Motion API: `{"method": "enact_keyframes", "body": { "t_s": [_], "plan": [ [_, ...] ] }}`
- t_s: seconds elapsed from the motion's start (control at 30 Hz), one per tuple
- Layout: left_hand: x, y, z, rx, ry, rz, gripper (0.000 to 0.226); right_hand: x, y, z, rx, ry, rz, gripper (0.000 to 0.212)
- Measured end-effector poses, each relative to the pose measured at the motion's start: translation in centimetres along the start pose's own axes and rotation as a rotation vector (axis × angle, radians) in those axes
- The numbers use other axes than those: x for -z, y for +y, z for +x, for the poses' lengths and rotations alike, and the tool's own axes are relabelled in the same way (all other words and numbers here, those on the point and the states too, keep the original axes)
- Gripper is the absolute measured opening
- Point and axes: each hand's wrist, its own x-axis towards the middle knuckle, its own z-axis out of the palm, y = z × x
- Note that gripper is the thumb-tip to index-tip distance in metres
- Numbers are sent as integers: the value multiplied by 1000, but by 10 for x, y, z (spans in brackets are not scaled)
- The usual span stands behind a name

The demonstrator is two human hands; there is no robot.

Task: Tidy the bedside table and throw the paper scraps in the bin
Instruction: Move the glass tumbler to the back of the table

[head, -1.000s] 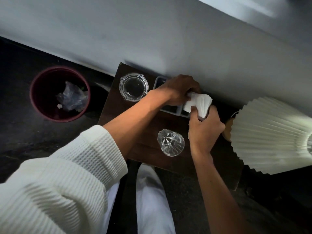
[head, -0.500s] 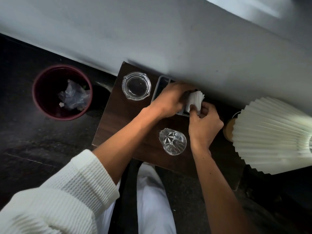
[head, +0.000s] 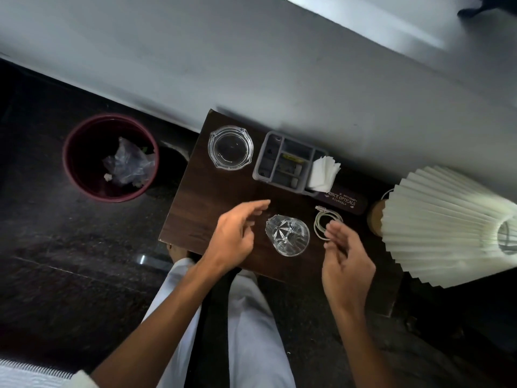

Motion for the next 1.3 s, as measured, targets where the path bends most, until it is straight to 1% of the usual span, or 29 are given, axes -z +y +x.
{"method": "enact_keyframes", "body": {
  "t_s": [0.1, 0.17, 0.23, 0.47, 0.57, 0.83, 1.03, 1.3],
  "plan": [
    [-8, -6, -12, -48, -78, 11, 73, 3, 15, -11, -37, -169, -61, 59],
    [-16, -7, -13, -83, -122, 12, 79, -1, 21, -14, -48, -252, -59, 65],
    [-21, -7, -12, -111, -143, 28, 82, -7, 24, -14, -43, -299, -53, 69],
    [-28, -14, -8, -128, -167, 43, 80, -29, 30, 0, 10, -363, -21, 73],
    [-27, -18, -6, -136, -177, 26, 80, -33, 29, 0, 19, -361, -34, 74],
    [-17, -20, -8, -135, -135, 0, 77, -40, 13, -5, 34, -350, -14, 76],
    [21, -11, -12, -132, -94, -35, 75, -48, -16, -8, 119, -375, -39, 77],
    [91, 19, 8, -178, 6, 7, 76, -72, -89, 8, 267, -396, 0, 80]
  ]
}}
